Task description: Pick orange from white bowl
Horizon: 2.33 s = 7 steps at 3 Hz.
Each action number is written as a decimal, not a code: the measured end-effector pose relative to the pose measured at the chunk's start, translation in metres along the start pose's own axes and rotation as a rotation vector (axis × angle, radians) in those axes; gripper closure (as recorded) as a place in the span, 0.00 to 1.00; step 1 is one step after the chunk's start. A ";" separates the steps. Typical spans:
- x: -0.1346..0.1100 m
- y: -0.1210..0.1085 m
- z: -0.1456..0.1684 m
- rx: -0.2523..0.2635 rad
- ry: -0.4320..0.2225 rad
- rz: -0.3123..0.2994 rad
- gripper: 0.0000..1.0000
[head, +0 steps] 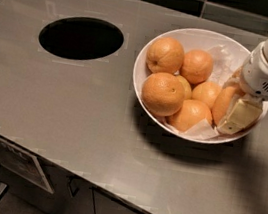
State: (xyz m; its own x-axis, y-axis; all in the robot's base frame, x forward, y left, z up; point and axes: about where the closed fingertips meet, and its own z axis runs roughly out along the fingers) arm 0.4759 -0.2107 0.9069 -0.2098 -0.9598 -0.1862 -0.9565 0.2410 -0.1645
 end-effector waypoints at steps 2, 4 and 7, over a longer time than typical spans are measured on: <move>0.000 0.000 0.000 0.000 0.000 0.000 0.98; -0.006 0.001 -0.018 0.026 -0.036 -0.010 1.00; -0.019 0.008 -0.073 0.134 -0.150 -0.047 1.00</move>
Offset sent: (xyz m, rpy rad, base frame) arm 0.0000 0.0000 0.0000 0.0000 0.0000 0.0000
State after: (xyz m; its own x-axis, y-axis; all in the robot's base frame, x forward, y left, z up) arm 0.4572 -0.2011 0.9798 -0.1238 -0.9406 -0.3161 -0.9269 0.2233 -0.3017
